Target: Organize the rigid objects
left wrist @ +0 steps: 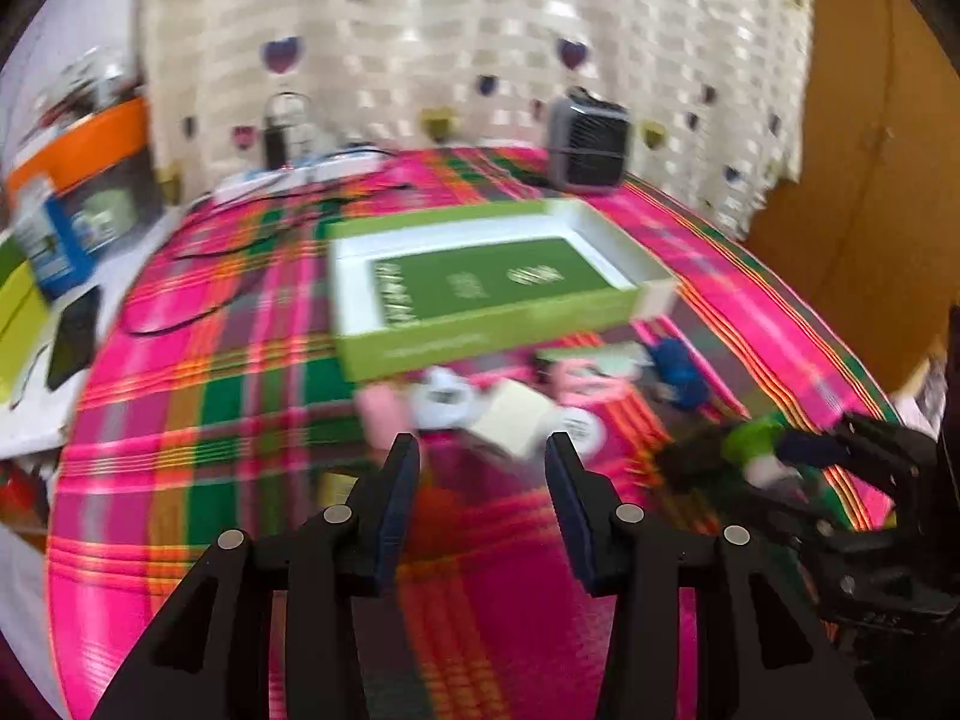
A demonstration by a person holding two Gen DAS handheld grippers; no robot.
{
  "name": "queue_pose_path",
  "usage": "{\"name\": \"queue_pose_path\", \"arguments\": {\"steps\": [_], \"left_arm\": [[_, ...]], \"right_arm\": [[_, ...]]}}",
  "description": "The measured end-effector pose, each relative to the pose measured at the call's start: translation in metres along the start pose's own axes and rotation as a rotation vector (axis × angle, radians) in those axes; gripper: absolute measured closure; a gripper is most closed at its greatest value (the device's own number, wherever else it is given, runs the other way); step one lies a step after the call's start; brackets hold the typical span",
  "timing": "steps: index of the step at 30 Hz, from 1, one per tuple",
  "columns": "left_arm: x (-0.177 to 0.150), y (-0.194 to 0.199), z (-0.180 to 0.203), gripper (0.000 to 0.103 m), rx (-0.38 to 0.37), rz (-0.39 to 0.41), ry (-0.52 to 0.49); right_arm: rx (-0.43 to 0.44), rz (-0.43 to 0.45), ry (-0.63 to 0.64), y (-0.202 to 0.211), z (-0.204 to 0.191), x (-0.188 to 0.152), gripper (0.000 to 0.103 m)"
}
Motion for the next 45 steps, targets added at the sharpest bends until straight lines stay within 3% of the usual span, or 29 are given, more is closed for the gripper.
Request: {"name": "queue_pose_path", "arguments": {"steps": [6, 20, 30, 45], "left_arm": [[-0.005, -0.031, 0.028, 0.06, -0.057, -0.045, 0.013], [-0.005, -0.067, 0.029, 0.064, 0.044, -0.079, 0.098], [-0.001, -0.069, 0.025, 0.077, 0.074, -0.058, 0.125], [-0.001, -0.064, 0.022, 0.077, 0.038, -0.031, 0.129]], "right_arm": [[-0.036, 0.006, -0.046, 0.004, 0.018, -0.001, 0.059], [-0.06, 0.007, -0.097, 0.009, 0.039, -0.005, 0.059], [-0.048, -0.002, -0.122, 0.008, 0.047, -0.01, 0.059], [-0.043, -0.014, -0.119, 0.007, 0.045, -0.01, 0.059]]}}
Point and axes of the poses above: each gripper's, at about its wrist camera, not at the fingertips, and y roughly against the way its jaws point, z to its right, x to its top, the point moved 6 cm from there along -y, roughly the way its jaws point, and after that the axes turned 13 degrees about -x, right-handed, at the moved point
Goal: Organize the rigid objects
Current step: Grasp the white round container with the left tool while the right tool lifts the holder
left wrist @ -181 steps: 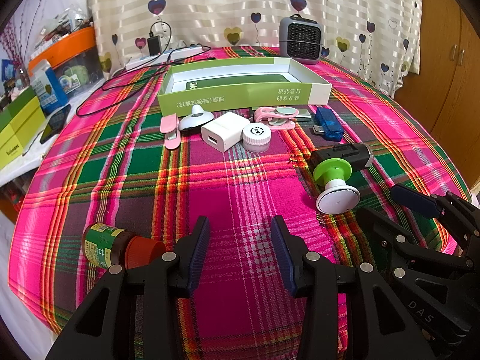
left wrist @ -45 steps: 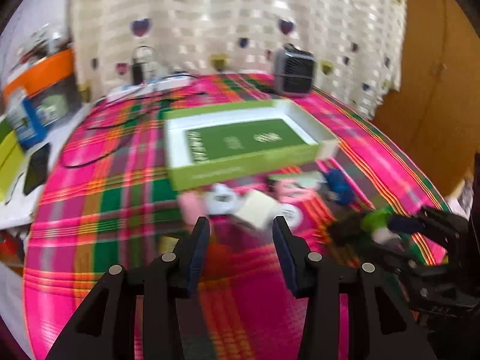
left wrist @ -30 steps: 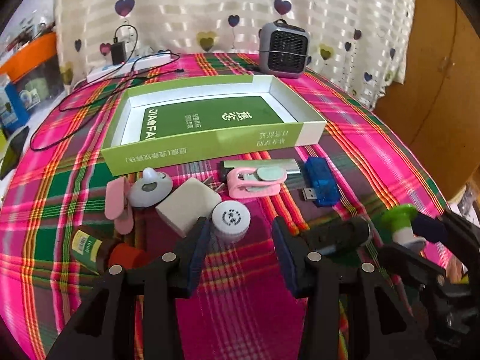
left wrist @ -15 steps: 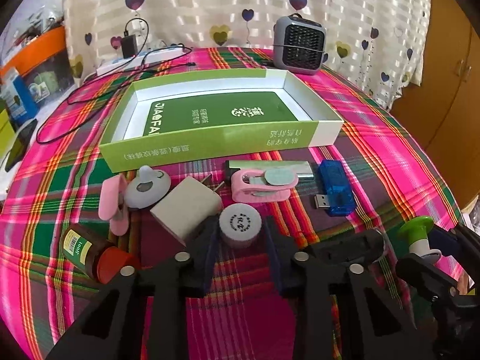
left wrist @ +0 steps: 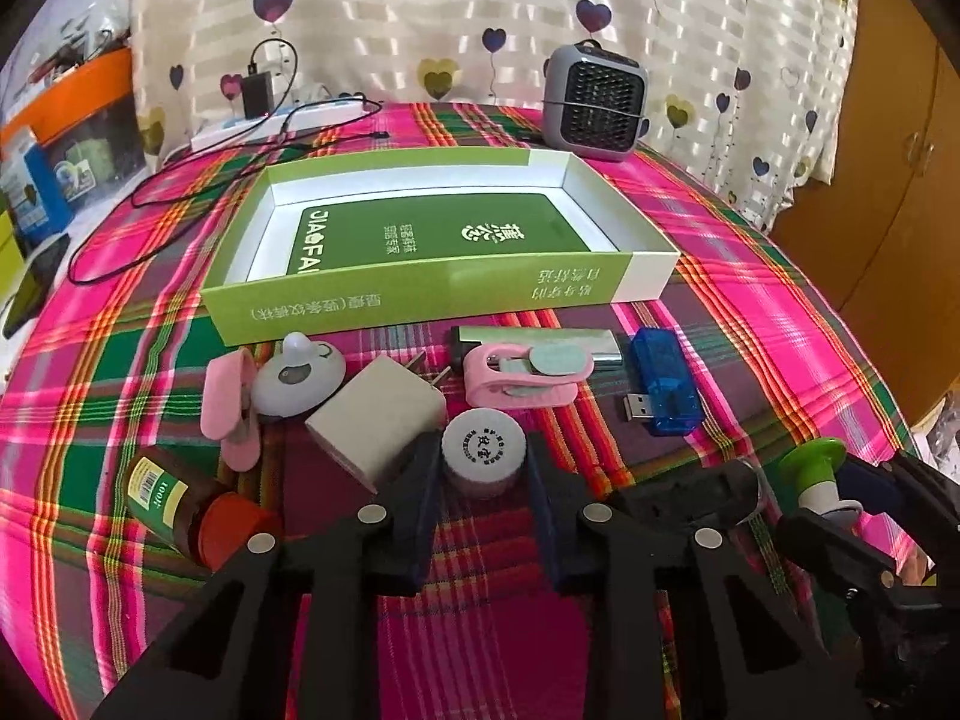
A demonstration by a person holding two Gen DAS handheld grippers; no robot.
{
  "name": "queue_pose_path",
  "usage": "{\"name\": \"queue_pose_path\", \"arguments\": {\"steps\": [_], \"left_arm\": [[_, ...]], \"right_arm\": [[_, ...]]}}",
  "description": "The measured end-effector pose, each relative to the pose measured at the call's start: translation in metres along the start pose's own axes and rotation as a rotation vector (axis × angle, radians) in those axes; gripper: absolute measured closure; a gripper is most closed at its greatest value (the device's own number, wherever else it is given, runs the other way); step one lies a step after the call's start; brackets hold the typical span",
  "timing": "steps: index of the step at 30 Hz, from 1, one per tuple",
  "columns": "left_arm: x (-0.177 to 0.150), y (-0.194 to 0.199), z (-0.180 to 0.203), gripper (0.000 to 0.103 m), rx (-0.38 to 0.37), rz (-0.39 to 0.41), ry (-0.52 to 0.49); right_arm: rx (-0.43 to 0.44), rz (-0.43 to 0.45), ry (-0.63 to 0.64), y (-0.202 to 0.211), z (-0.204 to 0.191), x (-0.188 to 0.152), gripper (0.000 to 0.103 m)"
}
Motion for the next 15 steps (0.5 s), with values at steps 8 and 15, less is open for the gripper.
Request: {"name": "queue_pose_path", "arguments": {"steps": [8, 15], "left_arm": [[0.008, 0.015, 0.005, 0.077, -0.04, 0.015, -0.008], [0.03, 0.029, 0.006, 0.077, -0.063, 0.041, -0.032]], "right_arm": [[0.025, 0.012, -0.025, 0.002, -0.001, 0.014, 0.059], [0.001, 0.022, 0.019, -0.002, -0.008, 0.043, 0.059]]}}
Point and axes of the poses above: each gripper's, at about its wrist camera, not at the fingertips, and y roughly against the way its jaws point, z to its right, x to its top, the point moved 6 cm from there along -y, roughly the way its jaws point, and after that the axes turned 13 degrees about -x, right-handed, at the moved point
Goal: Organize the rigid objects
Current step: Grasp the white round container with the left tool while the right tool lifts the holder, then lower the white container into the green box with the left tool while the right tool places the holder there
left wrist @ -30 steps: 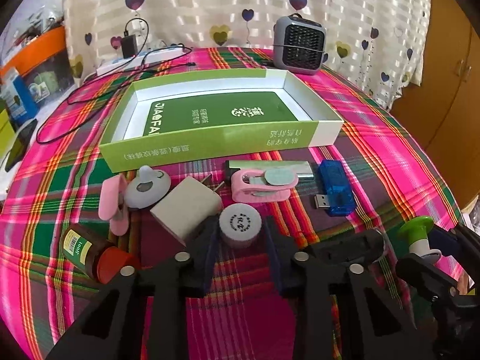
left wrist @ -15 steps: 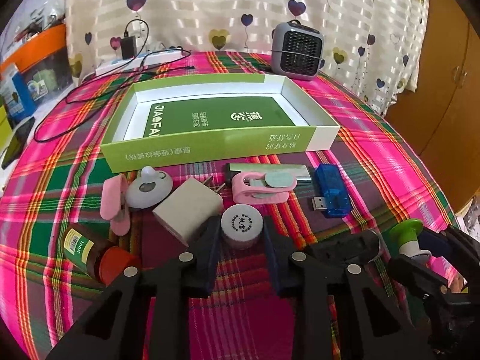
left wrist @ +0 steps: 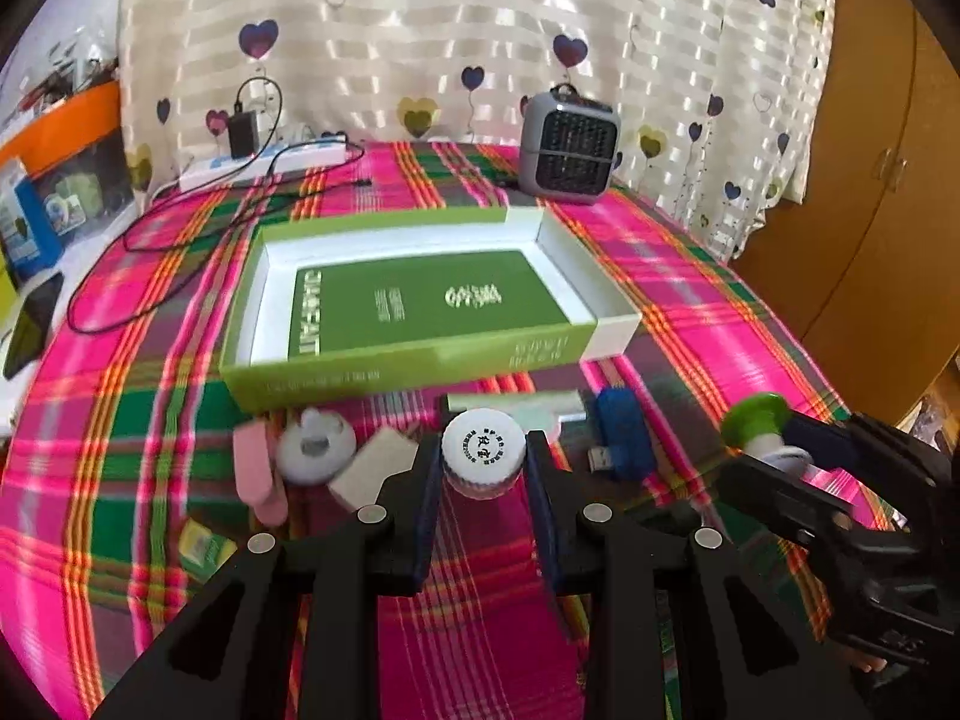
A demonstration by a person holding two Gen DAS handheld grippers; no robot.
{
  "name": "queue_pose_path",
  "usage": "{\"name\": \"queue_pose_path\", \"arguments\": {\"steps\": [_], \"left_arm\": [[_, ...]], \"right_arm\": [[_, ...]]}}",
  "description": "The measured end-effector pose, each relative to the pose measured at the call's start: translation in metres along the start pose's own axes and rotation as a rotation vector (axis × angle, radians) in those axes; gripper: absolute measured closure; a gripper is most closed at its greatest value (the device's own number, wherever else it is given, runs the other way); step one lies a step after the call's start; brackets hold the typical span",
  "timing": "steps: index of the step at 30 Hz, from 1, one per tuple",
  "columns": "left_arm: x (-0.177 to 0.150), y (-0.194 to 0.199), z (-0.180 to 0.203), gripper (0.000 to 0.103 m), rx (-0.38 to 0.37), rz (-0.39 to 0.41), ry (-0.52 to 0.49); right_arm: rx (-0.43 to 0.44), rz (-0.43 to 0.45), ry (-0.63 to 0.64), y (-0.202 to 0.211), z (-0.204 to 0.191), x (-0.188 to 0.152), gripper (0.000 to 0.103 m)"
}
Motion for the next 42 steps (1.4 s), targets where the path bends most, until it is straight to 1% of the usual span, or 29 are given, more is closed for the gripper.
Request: {"name": "queue_pose_path", "arguments": {"steps": [3, 6, 11, 13, 22, 35, 37, 42], "left_arm": [[0.012, 0.001, -0.008, 0.077, -0.015, -0.004, 0.012], [0.023, 0.002, -0.018, 0.077, 0.01, 0.007, 0.006], [0.036, 0.0, -0.037, 0.077, 0.019, 0.012, 0.028], [0.042, -0.003, -0.045, 0.077, 0.032, 0.011, 0.032], [0.064, -0.023, -0.073, 0.077, 0.039, -0.011, 0.051], [0.082, -0.053, -0.099, 0.077, 0.048, -0.052, 0.074], [0.085, -0.058, -0.103, 0.077, 0.045, -0.059, 0.086], [0.094, -0.069, -0.108, 0.077, 0.065, -0.073, 0.065]], "right_arm": [[-0.003, -0.01, -0.001, -0.012, 0.0, 0.014, 0.059], [-0.019, -0.013, 0.014, -0.023, -0.002, 0.025, 0.059], [-0.015, -0.039, 0.008, -0.042, -0.007, 0.04, 0.059], [-0.024, -0.043, 0.009, -0.049, -0.009, 0.045, 0.059], [-0.042, -0.088, -0.014, -0.086, -0.007, 0.072, 0.059], [-0.08, -0.153, -0.032, -0.132, -0.002, 0.087, 0.059], [-0.092, -0.166, -0.027, -0.138, -0.001, 0.088, 0.059], [-0.135, -0.181, -0.005, -0.153, 0.002, 0.095, 0.059]]}}
Point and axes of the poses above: each gripper's, at about its wrist camera, not at the fingertips, and y roughly against the way its jaws point, z to its right, x to its top, the point moved 6 cm from there along -y, roughly the way its jaws point, and after that the axes turned 13 degrees about -x, right-handed, at the moved point
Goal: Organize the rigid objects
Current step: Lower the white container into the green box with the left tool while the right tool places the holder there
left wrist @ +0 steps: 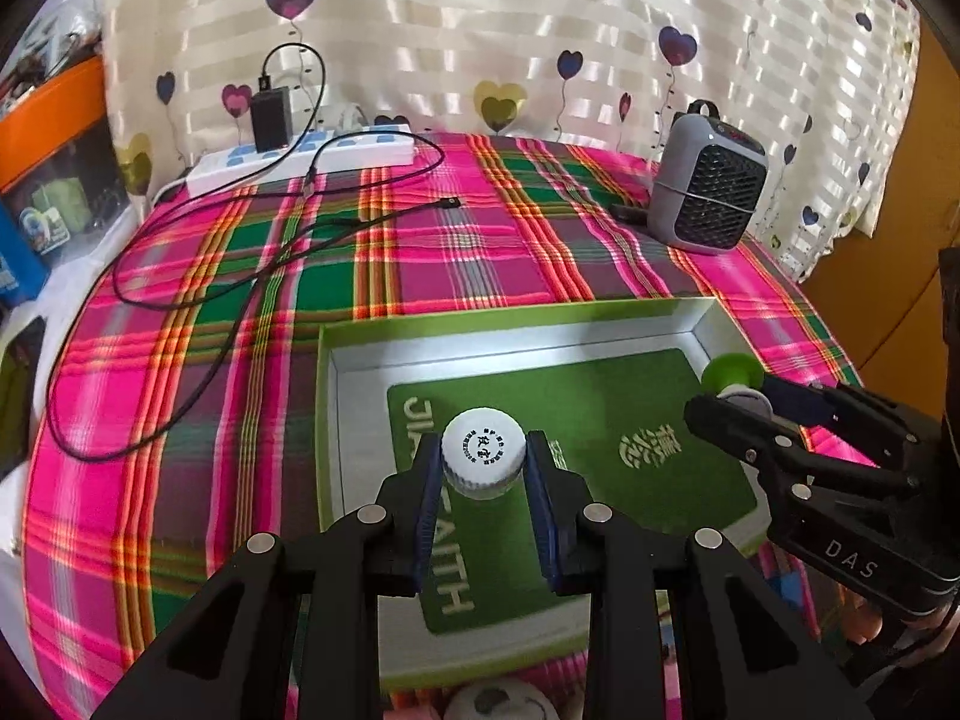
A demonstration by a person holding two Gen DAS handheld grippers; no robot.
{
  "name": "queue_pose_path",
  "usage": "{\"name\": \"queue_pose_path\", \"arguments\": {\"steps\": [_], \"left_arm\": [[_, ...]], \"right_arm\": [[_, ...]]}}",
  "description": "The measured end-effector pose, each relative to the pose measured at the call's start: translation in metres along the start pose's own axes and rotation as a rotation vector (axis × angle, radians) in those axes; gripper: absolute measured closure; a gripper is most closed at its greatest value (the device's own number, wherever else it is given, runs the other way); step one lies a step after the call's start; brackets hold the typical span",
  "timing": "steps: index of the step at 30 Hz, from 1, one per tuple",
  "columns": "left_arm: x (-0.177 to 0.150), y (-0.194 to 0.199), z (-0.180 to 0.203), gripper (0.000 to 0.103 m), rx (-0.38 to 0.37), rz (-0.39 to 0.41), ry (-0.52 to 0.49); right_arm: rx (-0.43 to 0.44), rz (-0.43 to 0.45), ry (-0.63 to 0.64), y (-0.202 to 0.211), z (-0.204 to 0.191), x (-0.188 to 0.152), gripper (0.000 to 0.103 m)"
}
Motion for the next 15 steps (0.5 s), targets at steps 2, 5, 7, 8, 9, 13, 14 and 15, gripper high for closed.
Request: {"name": "queue_pose_path", "arguments": {"steps": [2, 5, 7, 8, 9, 13, 14, 15], "left_arm": [[0.003, -0.006, -0.003, 0.077, 0.012, -0.012, -0.004], [0.005, -0.013, -0.006, 0.077, 0.016, -0.025, -0.004], [0.006, -0.017, -0.009, 0.077, 0.023, -0.03, -0.003], [0.006, -0.019, -0.01, 0.077, 0.02, -0.033, 0.001], [0.006, -0.021, -0.012, 0.077, 0.027, -0.035, 0.005], [0.007, -0.025, -0.013, 0.077, 0.063, -0.042, -0.015], [0.007, -0.025, -0.013, 0.077, 0.054, -0.041, -0.013], [0.007, -0.025, -0.013, 0.077, 0.06, -0.041, -0.016]], "right_arm": [[-0.021, -0.005, 0.011, -0.006, 0.001, 0.004, 0.059], [-0.04, -0.024, 0.007, -0.017, 0.003, 0.008, 0.059], [-0.046, -0.028, 0.013, -0.022, 0.003, 0.009, 0.059], [-0.048, -0.033, 0.013, -0.024, 0.003, 0.01, 0.059], [-0.046, -0.036, 0.013, -0.026, 0.002, 0.011, 0.059], [-0.065, -0.052, 0.024, -0.034, 0.001, 0.013, 0.059], [-0.065, -0.053, 0.024, -0.035, 0.001, 0.013, 0.059], [-0.064, -0.056, 0.025, -0.037, 0.001, 0.013, 0.059]]}}
Point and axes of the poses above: each gripper's, at about its wrist camera, not at the fingertips, and y roughly against the way its jaws point, z to its right, x to its top, the point moved 6 cm from there along -y, roughly the way its jaws point, and after that the axes turned 13 degrees about -x, right-handed, at the moved point
